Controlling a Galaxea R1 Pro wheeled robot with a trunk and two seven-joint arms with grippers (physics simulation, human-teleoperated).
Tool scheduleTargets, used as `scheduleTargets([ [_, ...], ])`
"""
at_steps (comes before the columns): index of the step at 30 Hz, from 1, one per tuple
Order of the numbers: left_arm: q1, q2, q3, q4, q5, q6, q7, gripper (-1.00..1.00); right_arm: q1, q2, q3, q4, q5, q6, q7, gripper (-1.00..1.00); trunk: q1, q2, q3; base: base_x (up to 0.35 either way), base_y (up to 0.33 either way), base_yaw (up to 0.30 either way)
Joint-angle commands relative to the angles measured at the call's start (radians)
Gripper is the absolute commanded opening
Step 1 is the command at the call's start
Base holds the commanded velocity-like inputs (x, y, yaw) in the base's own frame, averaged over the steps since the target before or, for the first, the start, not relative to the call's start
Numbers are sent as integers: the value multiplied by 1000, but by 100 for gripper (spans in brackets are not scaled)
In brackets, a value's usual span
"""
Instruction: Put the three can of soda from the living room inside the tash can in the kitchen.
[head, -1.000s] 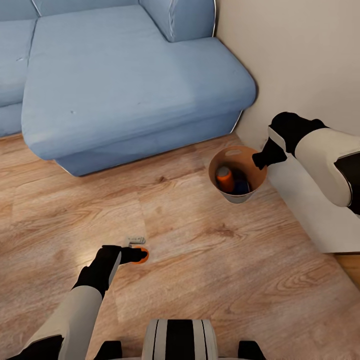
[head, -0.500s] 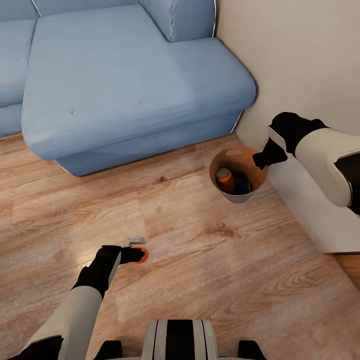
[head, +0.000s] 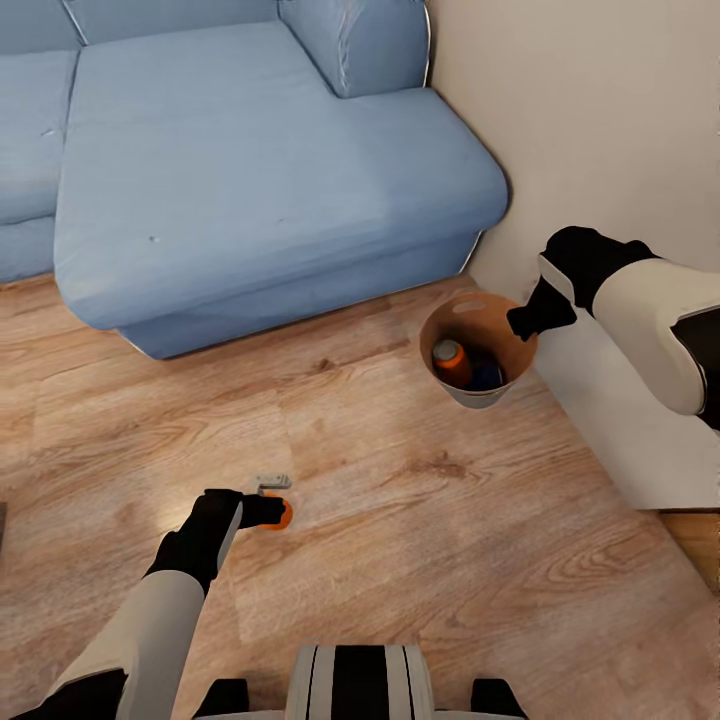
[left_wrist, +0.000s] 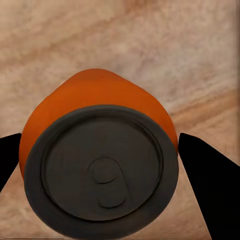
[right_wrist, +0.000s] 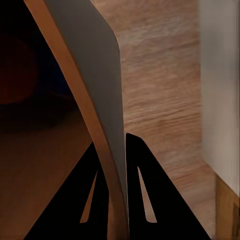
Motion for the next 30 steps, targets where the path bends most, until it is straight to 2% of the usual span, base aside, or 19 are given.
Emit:
scheduleTargets([
  [1,0,0,0,0,0,0,0,-100,0,1,-5,0,-10,1,5,-100,-4,7,3,0,0,0],
  [11,0,3,0,-7,0,57,-2,-100,15,6,-6,-2,-10,1,5,-100,-42,77,35,0,0,0],
  [21,0,11,-3,-13,2,101,-33,-100,126,6,-8,-6,-20,1,9,-100,-81,147,66,0,0,0],
  [28,2,15,-7,-58,3,127,-119,-100,181,5,-4,-8,-17,1,114,-100,-107,196,88,0,0,0],
  [30,-3,24,-8,-95,1,151,-146,-100,198,5,-2,-10,-14,1,136,-100,-115,210,94,0,0,0],
])
